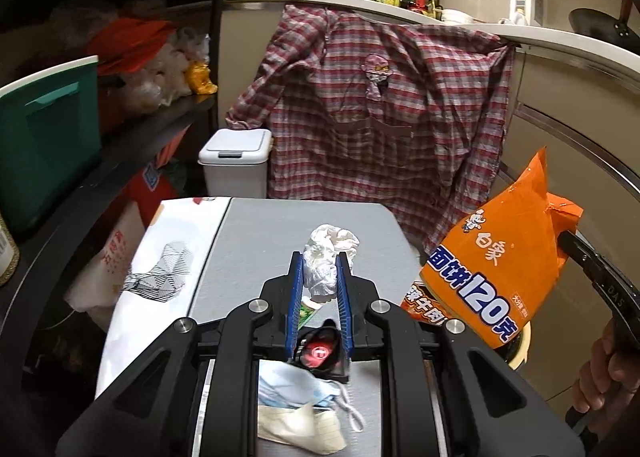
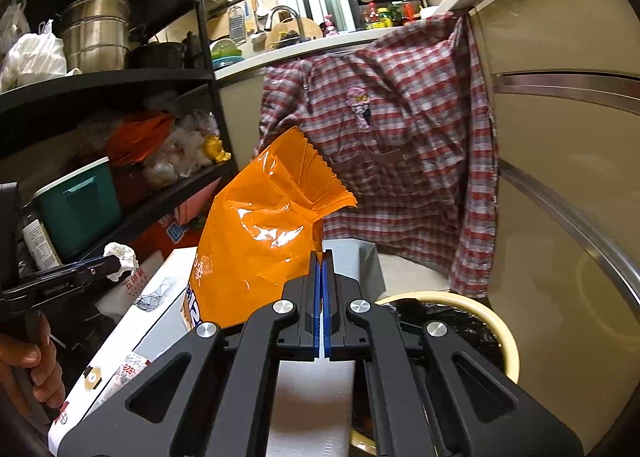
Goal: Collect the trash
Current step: 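Carry the white wrapper and orange snack bag over the yellow bin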
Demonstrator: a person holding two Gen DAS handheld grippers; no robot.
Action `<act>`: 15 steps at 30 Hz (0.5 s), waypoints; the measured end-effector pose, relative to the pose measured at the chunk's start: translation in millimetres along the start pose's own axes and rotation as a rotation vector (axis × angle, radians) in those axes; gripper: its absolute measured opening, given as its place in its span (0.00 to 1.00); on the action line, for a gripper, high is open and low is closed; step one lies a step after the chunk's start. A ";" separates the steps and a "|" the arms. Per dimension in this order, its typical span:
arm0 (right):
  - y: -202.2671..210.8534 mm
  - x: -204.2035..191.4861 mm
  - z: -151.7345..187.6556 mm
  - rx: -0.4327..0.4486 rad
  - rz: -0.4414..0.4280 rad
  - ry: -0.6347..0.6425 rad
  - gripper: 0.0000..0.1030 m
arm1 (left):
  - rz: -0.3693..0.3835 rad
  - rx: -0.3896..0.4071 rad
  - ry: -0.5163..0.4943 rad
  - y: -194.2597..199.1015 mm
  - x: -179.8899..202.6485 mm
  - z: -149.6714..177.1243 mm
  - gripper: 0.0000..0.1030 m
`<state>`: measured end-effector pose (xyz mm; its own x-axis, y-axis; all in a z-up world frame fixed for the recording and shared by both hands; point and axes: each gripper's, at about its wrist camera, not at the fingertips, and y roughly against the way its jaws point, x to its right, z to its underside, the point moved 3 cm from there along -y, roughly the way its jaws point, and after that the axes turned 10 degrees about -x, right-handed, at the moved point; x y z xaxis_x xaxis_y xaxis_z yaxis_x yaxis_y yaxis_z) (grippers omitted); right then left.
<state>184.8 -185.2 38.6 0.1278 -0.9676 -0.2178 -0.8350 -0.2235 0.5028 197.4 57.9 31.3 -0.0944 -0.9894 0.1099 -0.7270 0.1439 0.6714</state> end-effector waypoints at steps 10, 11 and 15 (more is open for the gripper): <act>7.1 21.1 -2.6 0.011 0.046 -0.011 0.01 | 0.038 -0.002 -0.016 -6.7 27.6 -1.9 0.16; 7.5 23.6 -3.0 0.012 0.051 -0.012 0.01 | 0.044 -0.003 -0.017 -7.8 30.4 -2.6 0.16; 9.0 32.8 -4.4 0.014 0.076 -0.016 0.01 | 0.059 -0.004 -0.019 -10.9 40.6 -4.5 0.16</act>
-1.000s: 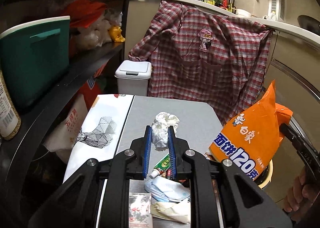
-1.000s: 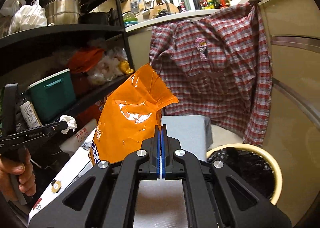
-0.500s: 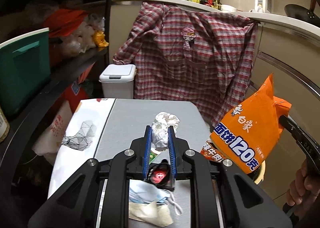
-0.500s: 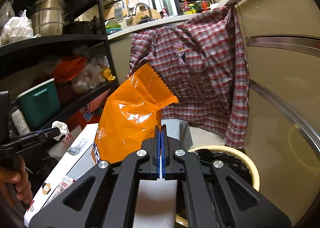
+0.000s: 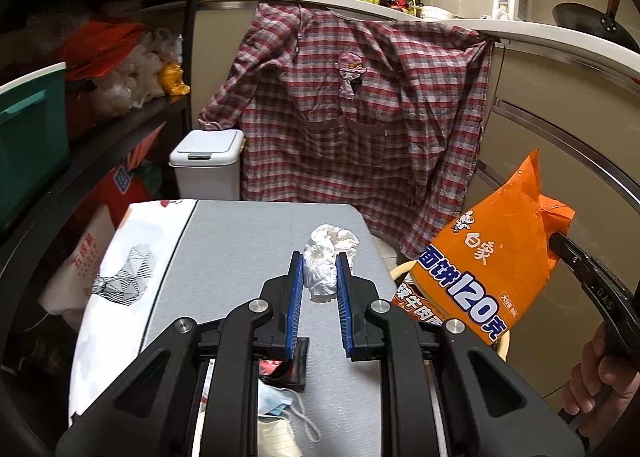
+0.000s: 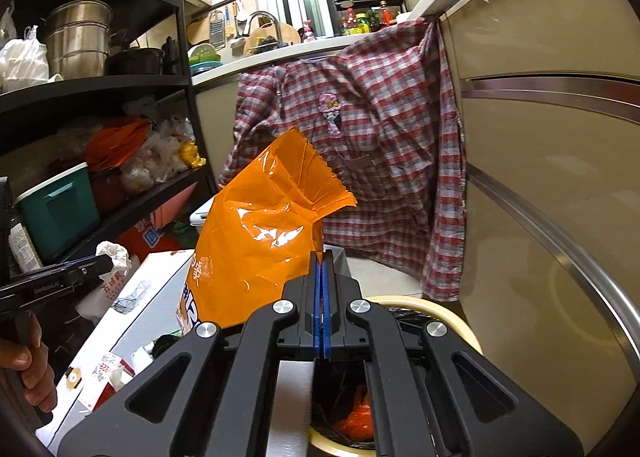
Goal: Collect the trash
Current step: 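Carry the white wrapper and orange snack bag over the yellow bin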
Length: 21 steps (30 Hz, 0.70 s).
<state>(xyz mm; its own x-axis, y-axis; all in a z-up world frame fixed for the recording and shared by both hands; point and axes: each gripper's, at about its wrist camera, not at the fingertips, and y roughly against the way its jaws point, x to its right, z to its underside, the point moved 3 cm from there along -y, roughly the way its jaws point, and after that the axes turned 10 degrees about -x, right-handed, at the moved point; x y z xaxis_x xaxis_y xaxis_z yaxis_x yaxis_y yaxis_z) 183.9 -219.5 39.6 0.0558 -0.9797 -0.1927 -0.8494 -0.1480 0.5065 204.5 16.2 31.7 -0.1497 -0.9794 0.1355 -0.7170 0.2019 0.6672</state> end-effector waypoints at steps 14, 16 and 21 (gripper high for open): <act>5.8 39.7 -2.8 0.009 0.114 -0.013 0.01 | 0.068 -0.020 -0.032 -17.6 47.3 -4.1 0.16; 6.3 45.3 -3.2 0.009 0.135 -0.012 0.01 | 0.073 -0.025 -0.041 -21.4 53.7 -3.3 0.16; 6.3 62.3 -4.2 0.005 0.192 -0.016 0.01 | 0.095 -0.044 -0.056 -33.1 69.5 -0.1 0.16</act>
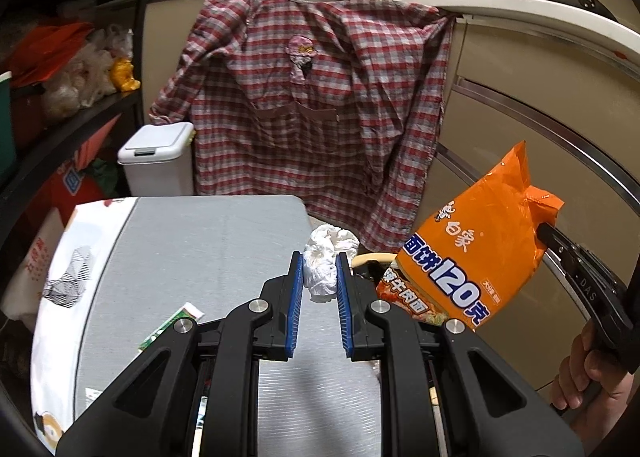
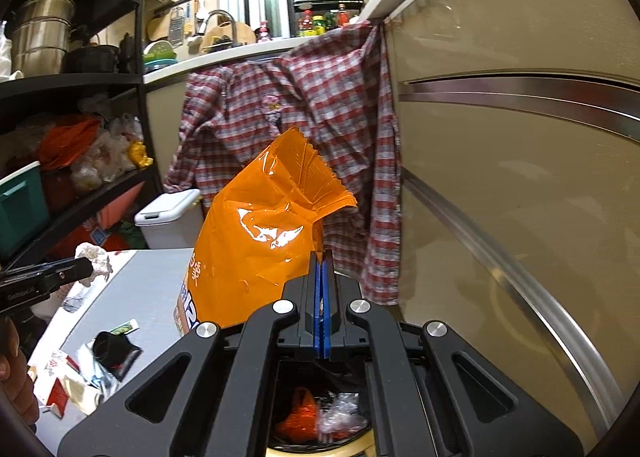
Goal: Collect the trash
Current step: 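Carry the white wrapper and orange snack bag over the yellow bin, then open the left gripper over the bin while the right gripper releases the orange bag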
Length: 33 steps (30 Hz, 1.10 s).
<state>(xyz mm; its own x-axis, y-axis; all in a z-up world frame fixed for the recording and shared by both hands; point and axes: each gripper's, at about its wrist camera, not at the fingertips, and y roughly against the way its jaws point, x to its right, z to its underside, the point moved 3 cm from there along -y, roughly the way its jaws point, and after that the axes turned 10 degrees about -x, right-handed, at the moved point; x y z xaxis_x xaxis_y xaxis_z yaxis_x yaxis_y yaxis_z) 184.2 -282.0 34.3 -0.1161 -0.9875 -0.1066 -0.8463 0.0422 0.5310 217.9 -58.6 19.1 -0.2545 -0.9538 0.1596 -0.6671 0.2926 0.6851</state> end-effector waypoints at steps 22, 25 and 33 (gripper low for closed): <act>-13.3 34.3 6.1 -0.023 0.190 0.044 0.01 | 0.095 -0.072 -0.054 -49.5 53.1 1.9 0.16; -18.5 37.0 7.3 -0.039 0.202 0.041 0.01 | 0.110 -0.085 -0.057 -54.2 57.5 2.8 0.16; -29.0 36.0 10.2 -0.079 0.195 0.039 0.16 | 0.124 -0.088 -0.059 -58.1 63.1 1.9 0.43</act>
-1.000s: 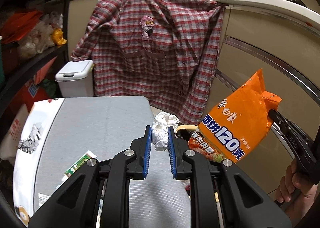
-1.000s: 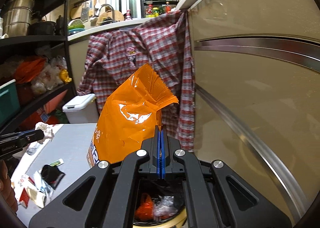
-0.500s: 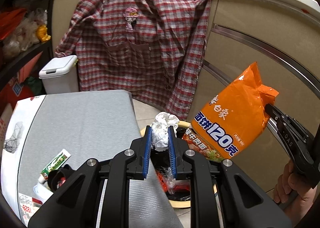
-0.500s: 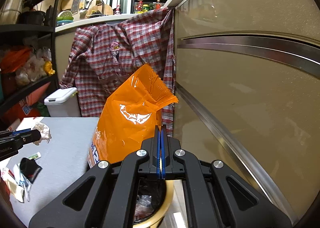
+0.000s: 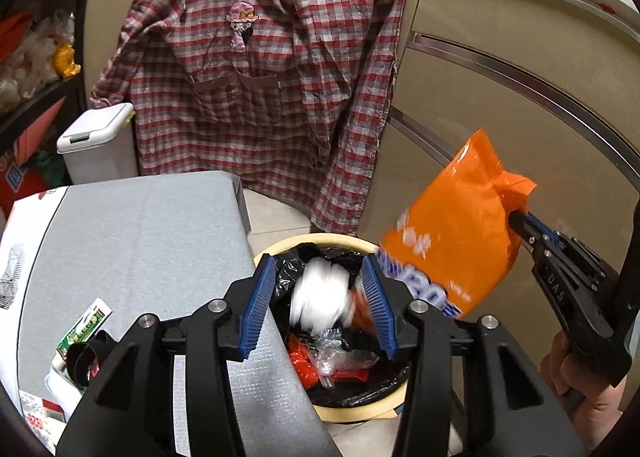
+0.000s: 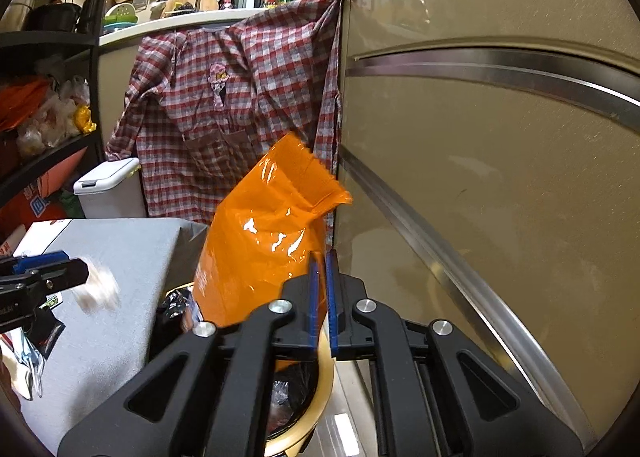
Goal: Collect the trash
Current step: 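Open the left gripper over the bin while the right gripper releases the orange bag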
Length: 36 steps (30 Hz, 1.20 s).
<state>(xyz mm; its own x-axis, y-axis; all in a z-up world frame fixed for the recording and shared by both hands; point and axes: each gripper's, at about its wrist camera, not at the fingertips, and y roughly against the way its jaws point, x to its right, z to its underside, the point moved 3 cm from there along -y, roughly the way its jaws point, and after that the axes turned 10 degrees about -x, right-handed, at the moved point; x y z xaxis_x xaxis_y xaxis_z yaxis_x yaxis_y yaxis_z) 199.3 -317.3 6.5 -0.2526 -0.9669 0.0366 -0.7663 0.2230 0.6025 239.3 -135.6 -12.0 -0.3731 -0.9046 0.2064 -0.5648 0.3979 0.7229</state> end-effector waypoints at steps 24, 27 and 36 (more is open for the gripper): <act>-39.7 -35.4 15.6 -0.213 -0.220 0.035 0.39 | -0.009 0.017 0.035 8.9 -17.5 -3.5 0.43; -42.2 -35.7 17.0 -0.225 -0.244 0.016 0.39 | -0.011 0.024 0.036 12.1 -19.8 -3.8 0.43; -25.9 -41.1 13.6 -0.163 -0.257 0.024 0.39 | -0.030 0.039 0.035 24.4 -29.0 0.8 0.43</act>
<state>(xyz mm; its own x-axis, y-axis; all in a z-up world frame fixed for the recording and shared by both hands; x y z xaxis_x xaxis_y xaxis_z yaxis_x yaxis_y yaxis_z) 221.5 -281.6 -21.5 -0.0477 -0.9921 -0.1161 -0.6978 -0.0500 0.7146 235.8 -99.6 -0.9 -0.3302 -0.9207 0.2079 -0.6038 0.3753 0.7033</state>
